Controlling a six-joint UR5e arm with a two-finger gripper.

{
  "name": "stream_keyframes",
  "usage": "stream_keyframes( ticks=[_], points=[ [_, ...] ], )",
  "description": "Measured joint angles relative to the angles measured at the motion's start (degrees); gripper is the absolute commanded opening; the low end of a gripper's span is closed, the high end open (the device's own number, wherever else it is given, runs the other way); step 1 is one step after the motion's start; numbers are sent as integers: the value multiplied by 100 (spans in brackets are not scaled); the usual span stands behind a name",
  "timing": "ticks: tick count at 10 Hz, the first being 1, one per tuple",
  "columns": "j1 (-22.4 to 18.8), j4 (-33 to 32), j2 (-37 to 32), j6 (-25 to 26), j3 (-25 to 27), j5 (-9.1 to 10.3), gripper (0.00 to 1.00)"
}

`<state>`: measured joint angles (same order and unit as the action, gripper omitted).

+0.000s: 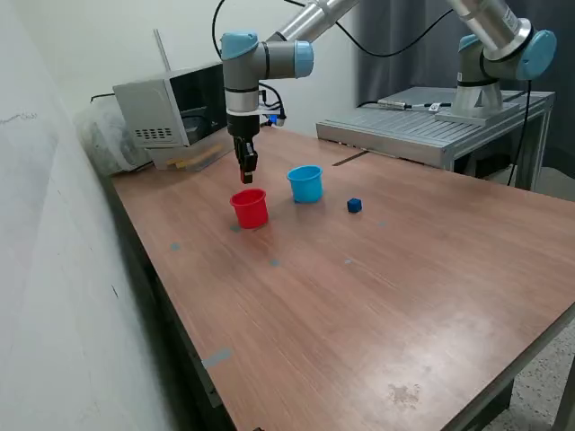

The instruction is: Place red objects in the red bin, and blue objects in the blue bin.

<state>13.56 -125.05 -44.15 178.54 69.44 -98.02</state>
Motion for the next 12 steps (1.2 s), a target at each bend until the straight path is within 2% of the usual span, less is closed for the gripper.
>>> stream_keyframes(
  ticks=[4,5,12],
  points=[
    [-69,13,61,13,9,7,0],
    [-85,11,74,16,8,8,100],
    [-81,-11,112,22,24,0,100]
  ],
)
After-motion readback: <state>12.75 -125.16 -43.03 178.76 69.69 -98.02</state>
